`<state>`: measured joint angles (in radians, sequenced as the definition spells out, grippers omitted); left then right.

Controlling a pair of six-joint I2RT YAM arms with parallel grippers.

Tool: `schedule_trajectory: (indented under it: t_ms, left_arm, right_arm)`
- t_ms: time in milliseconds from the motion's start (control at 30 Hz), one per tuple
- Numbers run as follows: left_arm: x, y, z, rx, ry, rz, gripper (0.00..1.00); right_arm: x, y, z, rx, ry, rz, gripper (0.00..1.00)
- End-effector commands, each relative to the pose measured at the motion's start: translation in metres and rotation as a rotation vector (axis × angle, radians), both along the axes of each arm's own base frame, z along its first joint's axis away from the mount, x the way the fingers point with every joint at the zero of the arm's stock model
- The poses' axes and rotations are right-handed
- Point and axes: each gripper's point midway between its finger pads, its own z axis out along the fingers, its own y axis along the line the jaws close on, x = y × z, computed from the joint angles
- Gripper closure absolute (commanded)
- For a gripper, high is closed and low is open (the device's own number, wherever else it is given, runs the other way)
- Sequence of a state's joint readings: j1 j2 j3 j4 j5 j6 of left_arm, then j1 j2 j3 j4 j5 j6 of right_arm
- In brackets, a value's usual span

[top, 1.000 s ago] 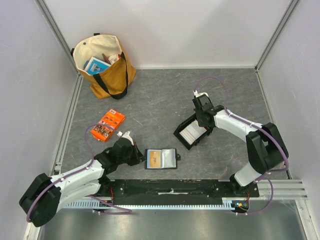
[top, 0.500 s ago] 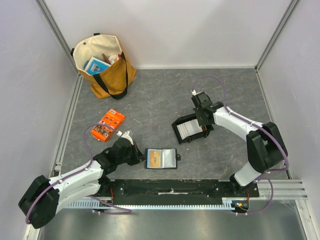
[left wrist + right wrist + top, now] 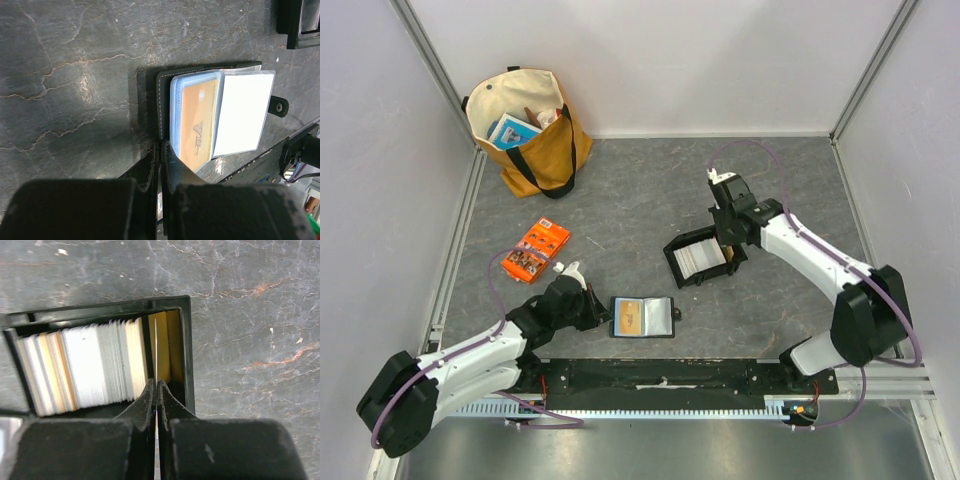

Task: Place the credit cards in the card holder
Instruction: Pick up the credit card from the storage box, then turn over the card slot in the card holder.

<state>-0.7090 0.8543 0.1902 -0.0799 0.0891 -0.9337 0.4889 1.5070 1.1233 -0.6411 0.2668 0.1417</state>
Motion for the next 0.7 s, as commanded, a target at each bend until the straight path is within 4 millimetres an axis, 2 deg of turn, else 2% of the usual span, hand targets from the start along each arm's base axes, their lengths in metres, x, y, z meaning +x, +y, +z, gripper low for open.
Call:
schedule_trajectory:
  t_ms: [0,133,367,667]
  left_arm:
    - [0.005,-0.004,0.011,-0.005,-0.044,-0.029,0.98]
    - [0.006,-0.006,0.016,-0.021,-0.055,-0.028,0.98]
    - [0.004,-0.011,0.027,-0.076,-0.055,-0.018,0.98]
    - [0.000,-0.011,0.035,-0.136,-0.050,0.005,0.98]
  right_arm:
    - [-0.003,0.024,0.058,0.203,-0.102,-0.004,1.00]
    - [-0.022,0.060,0.076,0.440,-0.136,-0.014,1.00]
    - [-0.061,0.126,0.076,0.739,-0.180,-0.109,1.00]
    - [-0.127,0.216,0.076,0.776,-0.287,-0.100,1.00]
